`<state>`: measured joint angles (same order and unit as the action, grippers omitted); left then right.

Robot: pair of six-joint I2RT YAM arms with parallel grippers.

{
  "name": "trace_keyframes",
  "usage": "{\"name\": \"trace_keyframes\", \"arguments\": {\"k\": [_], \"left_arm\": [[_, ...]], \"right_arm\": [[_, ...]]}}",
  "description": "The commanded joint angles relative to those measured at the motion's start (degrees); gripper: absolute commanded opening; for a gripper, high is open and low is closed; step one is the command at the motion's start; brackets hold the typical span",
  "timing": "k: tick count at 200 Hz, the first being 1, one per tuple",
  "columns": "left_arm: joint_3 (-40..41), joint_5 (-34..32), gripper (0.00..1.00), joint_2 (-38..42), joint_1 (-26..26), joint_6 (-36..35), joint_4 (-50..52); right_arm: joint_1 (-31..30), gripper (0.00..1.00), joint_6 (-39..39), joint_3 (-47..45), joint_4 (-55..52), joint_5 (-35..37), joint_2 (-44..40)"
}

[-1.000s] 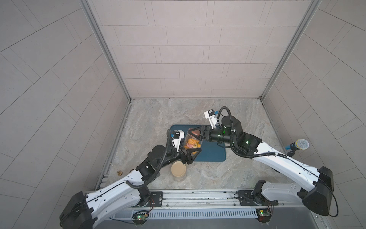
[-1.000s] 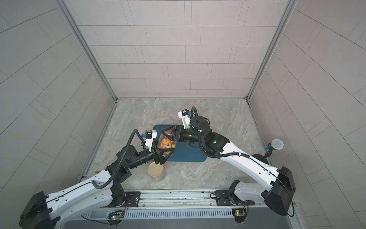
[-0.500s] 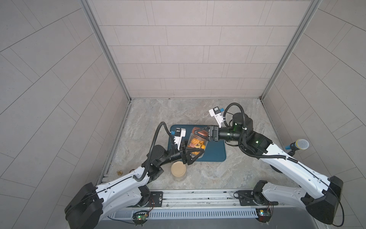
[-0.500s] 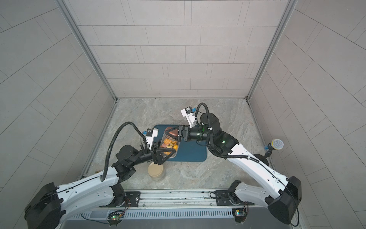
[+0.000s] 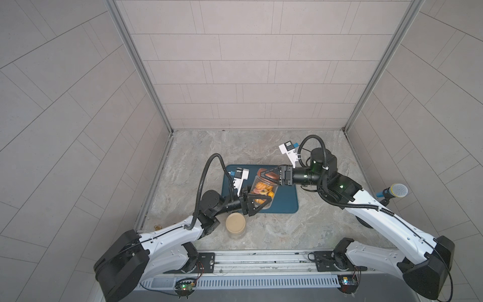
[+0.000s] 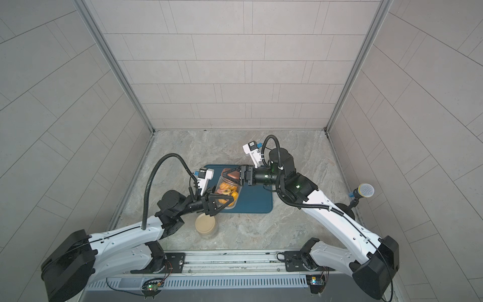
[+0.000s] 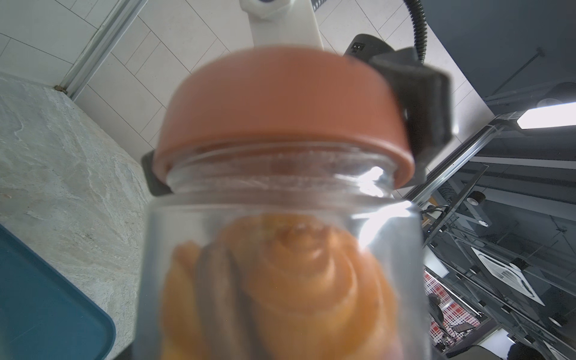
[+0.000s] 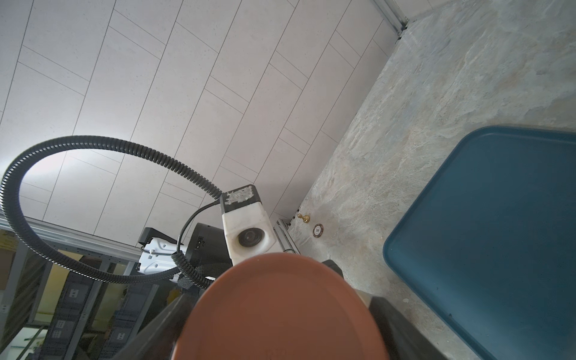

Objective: Pour the cookies out of the jar
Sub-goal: Unscrew the lid from the jar, then place the lid at the center of the board.

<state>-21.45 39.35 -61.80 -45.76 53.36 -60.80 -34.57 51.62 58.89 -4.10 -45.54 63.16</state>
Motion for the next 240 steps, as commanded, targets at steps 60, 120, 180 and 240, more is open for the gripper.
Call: {"name": "trace_keyframes", "arguments": {"k": [60, 120, 180, 240], "left_arm": [[-0.6, 2.5, 0.00, 5.9, 0.3, -4.1, -2.9], [-2.6, -4.7, 0.00, 12.3, 0.3, -15.1, 14.1], [-6.0, -26.2, 0.00, 25.2, 0.2, -29.2, 46.6], [-7.1, -32.0, 0.00, 25.9, 0.3, -29.8, 53.3]], "right_arm": [[7.3, 0.00, 1.7, -0.1, 8.1, 4.0, -2.9], [15.3, 0.00, -4.4, -1.0, -11.3, 15.1, -4.3], [16.3, 0.00, -16.5, -2.9, -43.1, 53.4, -1.8], [20.7, 0.00, -18.4, -9.8, -41.5, 59.9, 5.7]]}}
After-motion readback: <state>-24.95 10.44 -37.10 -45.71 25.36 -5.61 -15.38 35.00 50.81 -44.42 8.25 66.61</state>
